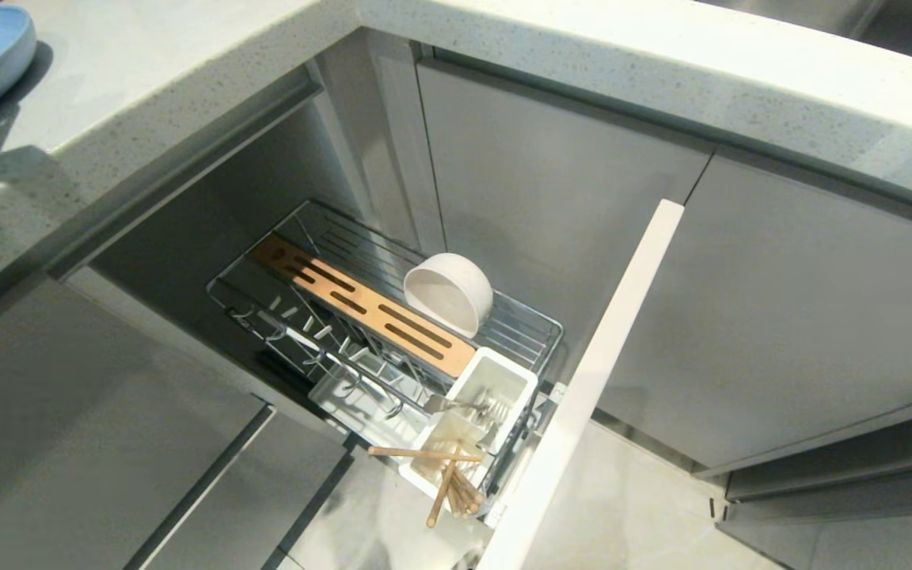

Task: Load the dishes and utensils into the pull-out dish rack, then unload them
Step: Pick up the plate and place it in the cupboard

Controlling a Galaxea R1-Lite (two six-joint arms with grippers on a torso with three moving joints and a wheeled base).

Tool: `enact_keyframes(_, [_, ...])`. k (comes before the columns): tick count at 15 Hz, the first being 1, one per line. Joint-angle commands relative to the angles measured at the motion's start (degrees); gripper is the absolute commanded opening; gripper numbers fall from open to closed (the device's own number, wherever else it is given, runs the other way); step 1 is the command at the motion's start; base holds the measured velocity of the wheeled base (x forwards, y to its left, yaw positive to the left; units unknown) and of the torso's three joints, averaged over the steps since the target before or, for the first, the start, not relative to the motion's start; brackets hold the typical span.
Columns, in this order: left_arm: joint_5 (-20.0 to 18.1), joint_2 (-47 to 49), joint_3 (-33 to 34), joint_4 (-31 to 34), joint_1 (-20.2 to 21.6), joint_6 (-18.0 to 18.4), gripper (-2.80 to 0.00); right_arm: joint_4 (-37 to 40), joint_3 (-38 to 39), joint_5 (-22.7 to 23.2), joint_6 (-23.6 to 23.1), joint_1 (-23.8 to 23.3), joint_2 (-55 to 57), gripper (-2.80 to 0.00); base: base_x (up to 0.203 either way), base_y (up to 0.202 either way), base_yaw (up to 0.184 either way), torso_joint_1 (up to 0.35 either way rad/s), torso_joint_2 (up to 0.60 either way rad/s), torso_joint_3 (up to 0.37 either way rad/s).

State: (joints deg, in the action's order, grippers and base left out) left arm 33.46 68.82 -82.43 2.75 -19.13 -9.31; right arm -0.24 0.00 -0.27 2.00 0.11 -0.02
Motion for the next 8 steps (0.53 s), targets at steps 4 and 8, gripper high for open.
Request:
enact_keyframes(4, [4.08, 1.4, -0.39, -1.6, -0.03, 0.14, -2.8, -0.02, 0.09, -0.01, 0.0, -0.01, -0.23, -2.8, 0.0, 0.0, 0.0, 0.0, 0.0, 0.0])
enact_keyframes(8, [7.06, 1.75, -0.45, -4.42, -0.03, 2.21, -2.8, -0.02, 0.09, 0.0, -0.06, 0.0, -0.23, -2.8, 0.0, 0.0, 0.0, 0.0, 0.0, 0.0])
